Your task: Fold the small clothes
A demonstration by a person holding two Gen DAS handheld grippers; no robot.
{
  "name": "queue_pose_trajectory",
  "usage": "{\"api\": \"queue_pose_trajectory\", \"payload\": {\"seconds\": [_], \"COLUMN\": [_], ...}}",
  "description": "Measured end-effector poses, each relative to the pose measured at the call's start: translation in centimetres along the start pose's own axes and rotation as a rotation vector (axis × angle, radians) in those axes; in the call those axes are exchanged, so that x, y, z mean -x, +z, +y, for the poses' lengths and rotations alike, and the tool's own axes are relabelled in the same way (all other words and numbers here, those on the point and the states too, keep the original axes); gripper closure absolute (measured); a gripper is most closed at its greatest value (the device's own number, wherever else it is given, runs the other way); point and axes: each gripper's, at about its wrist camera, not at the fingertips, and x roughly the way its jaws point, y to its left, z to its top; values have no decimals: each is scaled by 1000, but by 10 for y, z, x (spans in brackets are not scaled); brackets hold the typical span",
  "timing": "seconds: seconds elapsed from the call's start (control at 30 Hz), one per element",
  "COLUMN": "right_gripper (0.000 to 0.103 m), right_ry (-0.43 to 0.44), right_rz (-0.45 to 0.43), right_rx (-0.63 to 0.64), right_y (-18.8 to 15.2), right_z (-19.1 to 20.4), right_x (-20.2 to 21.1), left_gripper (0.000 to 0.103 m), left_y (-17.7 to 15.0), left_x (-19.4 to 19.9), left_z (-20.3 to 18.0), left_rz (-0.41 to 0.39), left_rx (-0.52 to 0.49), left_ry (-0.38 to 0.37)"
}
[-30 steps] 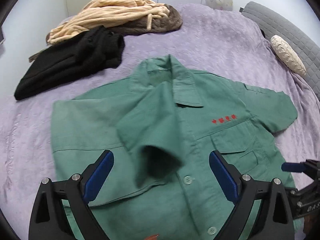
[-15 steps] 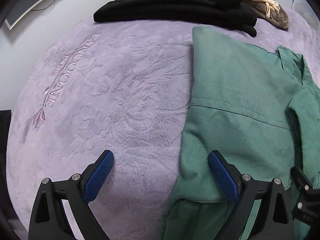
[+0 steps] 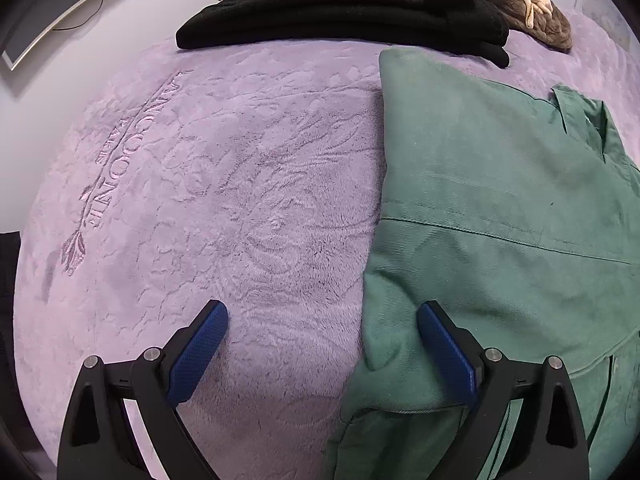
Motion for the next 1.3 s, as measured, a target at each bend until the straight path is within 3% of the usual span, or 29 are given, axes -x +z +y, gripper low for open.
{"api": "queue_pose_trajectory", "payload": {"seconds": [0.1, 0.2, 0.27, 0.3, 0.37, 0.5, 0.67, 0.7, 0.77, 0.8, 0.83, 1.07, 1.3], "right_gripper": [30, 31, 81, 96, 96, 94, 89, 85, 57, 38, 34, 33, 29], "right_ry": [81, 75, 22, 4, 11, -37, -29, -28, -25, -20, -14, 9, 19], "right_rz": [37, 58, 76, 88, 86, 82, 84, 86, 87, 85, 85, 117, 72], "right_rx": [-33, -2, 31, 22, -10, -45, -66, -59, -56, -57, -59, -129, -193], "right_y": [-3, -7, -8, -9, -10, -16, -23, -26, -34, -40, -45, -80, -85], "right_z": [2, 11, 16, 15, 12, 0, -19, -22, -28, -31, -34, -65, -106], "right_x": [-10, -23, -28, -30, -30, -15, 17, 25, 39, 47, 53, 81, 112], "left_gripper": [6, 6, 6, 6, 6, 6, 6, 6, 6, 6, 6, 6, 6], "left_y": [4, 7, 6, 5, 2, -1, -2, -4, -10, -14, -19, -59, -98], "left_x": [6, 8, 5, 2, -3, 0, 12, 16, 24, 29, 34, 71, 103], "left_z": [5, 0, -7, -10, -10, 0, 3, 2, -3, -6, -12, -67, -146], "left_rz": [0, -6, -3, 0, 5, 19, 24, 26, 34, 40, 45, 84, 118], "left_rx": [14, -1, -29, -40, -39, -27, -55, -59, -70, -75, -79, -158, -281], "left_ry": [-8, -3, 28, 41, 44, 50, 81, 78, 68, 59, 49, -39, -149]}}
